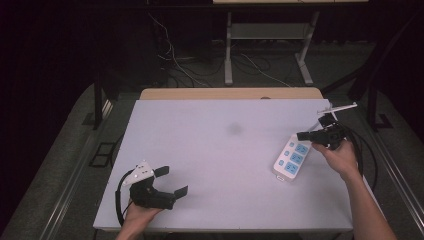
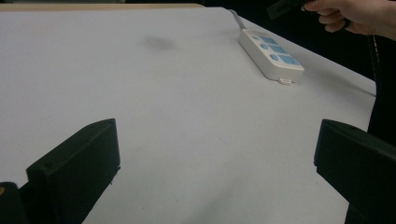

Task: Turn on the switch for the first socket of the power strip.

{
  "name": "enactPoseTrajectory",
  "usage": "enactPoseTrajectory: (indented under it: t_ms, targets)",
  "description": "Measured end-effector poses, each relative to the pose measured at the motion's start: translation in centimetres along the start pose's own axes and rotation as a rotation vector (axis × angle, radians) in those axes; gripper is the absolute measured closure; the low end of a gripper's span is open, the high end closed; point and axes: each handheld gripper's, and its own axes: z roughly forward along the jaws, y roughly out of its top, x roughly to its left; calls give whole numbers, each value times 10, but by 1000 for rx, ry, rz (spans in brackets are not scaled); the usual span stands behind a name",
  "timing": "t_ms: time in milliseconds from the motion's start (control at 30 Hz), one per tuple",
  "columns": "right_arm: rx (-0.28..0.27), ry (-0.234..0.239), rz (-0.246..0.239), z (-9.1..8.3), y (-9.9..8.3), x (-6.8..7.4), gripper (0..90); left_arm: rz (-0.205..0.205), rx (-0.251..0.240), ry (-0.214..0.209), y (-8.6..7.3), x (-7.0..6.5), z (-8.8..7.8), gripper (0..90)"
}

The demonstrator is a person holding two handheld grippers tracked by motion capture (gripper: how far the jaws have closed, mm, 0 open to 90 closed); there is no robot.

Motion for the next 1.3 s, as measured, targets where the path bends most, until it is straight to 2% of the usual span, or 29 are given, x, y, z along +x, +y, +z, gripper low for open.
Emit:
enactPoseTrajectory:
  t_ms: [67, 167, 200, 233, 300, 333, 367, 400, 467, 533, 633, 1000, 1300]
  targets:
    - [-10, 3, 10, -3, 0, 2, 896, -1, 0, -1, 0, 0, 0, 0]
    - [-21, 3, 24, -7, -2, 5, 822, -2, -2, -1, 0, 0, 0, 0]
    - [-26, -5, 33, -9, -3, 8, 691, -2, -2, -1, 0, 0, 0, 0]
    - [-26, -5, 33, -9, -3, 8, 691, -2, -2, -1, 0, 0, 0, 0]
    - [-32, -20, 32, -11, -4, 12, 588, -3, -4, -1, 0, 0, 0, 0]
    - [-45, -18, 39, -13, -5, 17, 488, -3, -4, -1, 0, 0, -1, 0]
    - [-45, -18, 39, -13, -5, 17, 488, -4, -5, -1, 0, 0, 0, 0]
    - [-55, -23, 42, -15, -7, 21, 374, -3, -4, -1, 0, 0, 0, 0]
    - [-61, -24, 47, -17, -9, 25, 268, -4, -5, -1, 0, 0, 0, 0]
    - [-68, -11, 50, -17, -12, 29, 107, -3, -5, -1, 0, -1, 0, 0]
    - [-73, -7, 57, -18, -17, 35, 5, -4, -5, -1, 0, -1, 0, 0]
    - [-121, 54, 34, -27, -38, 50, 1, -3, -7, -2, 0, -1, -1, 0]
    - [-131, 92, 12, -29, -51, 62, 1, -7, -8, 1, 0, -1, -1, 0]
